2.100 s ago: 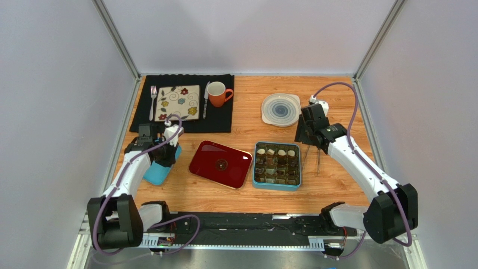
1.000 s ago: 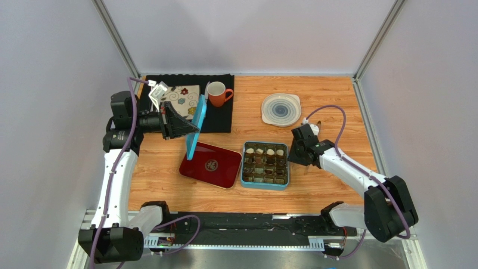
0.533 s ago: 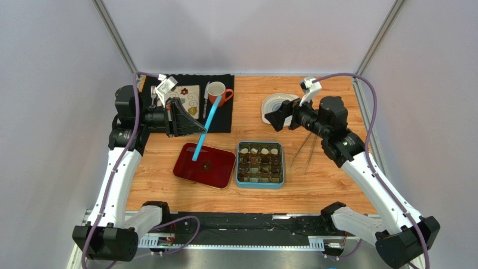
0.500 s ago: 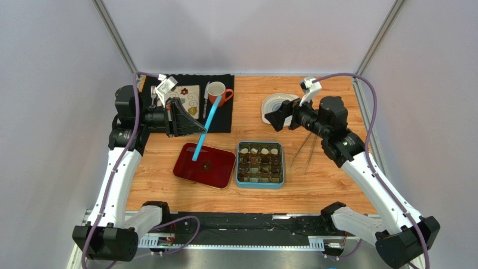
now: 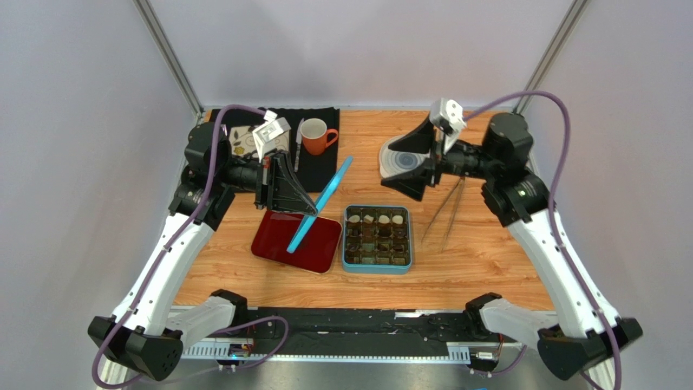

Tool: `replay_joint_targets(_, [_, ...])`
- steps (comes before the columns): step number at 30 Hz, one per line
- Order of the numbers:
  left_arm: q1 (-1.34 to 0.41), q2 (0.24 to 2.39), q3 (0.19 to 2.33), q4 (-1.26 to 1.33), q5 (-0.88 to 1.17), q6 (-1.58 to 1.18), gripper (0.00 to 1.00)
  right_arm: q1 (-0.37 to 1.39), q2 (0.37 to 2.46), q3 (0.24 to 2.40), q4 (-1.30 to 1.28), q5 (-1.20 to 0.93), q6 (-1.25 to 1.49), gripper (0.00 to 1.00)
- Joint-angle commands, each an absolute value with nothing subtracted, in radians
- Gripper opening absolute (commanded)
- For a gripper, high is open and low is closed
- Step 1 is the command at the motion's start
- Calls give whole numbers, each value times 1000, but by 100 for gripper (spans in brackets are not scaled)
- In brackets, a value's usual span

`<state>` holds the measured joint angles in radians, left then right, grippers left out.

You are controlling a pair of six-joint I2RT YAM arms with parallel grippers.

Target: Pack the chocolate

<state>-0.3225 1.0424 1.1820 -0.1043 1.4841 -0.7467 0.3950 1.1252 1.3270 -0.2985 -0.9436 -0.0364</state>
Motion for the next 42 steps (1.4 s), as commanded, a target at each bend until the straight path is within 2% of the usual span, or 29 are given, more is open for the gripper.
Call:
replay_joint_targets(1, [-386, 1054, 1167, -51, 1767, -821, 2, 396, 991, 1335, -404, -1074, -248, 90])
replay_joint_targets(9, [-468, 1094, 1186, -48, 1769, -848, 0, 397, 1022, 1351, -394, -1245, -288, 89])
replay_joint_targets(16, [-512, 1091, 1181, -46, 1767, -856, 0, 413, 1118, 1365, -393, -1287, -291, 88])
replay_joint_targets(29, [-546, 1100, 1212, -44, 1769, -867, 0, 564, 1264, 1361, -351, -1330, -259, 83])
replay_joint_targets(32, [-548, 1104, 1213, -43, 1769, -865, 0, 569, 1266, 1347, -348, -1364, -247, 76])
replay_joint_targets(35, [-548, 1106, 1204, -5, 1769, -887, 0, 569, 1255, 1333, -370, -1377, -245, 58])
replay_joint_targets(36, [-548, 1109, 1204, -5, 1770, -894, 0, 569, 1249, 1332, -380, -1382, -252, 44])
replay_joint_targets(38, [-548, 1112, 1212, 26, 1769, -896, 0, 568, 1243, 1330, -416, -1394, -271, 28])
replay_joint_targets(39, [-548, 1115, 1227, 29, 1770, -900, 0, 568, 1235, 1322, -417, -1396, -270, 14])
replay_joint_targets(42, [-548, 1132, 1250, 61, 1769, -923, 0, 569, 1226, 1312, -419, -1388, -255, 0])
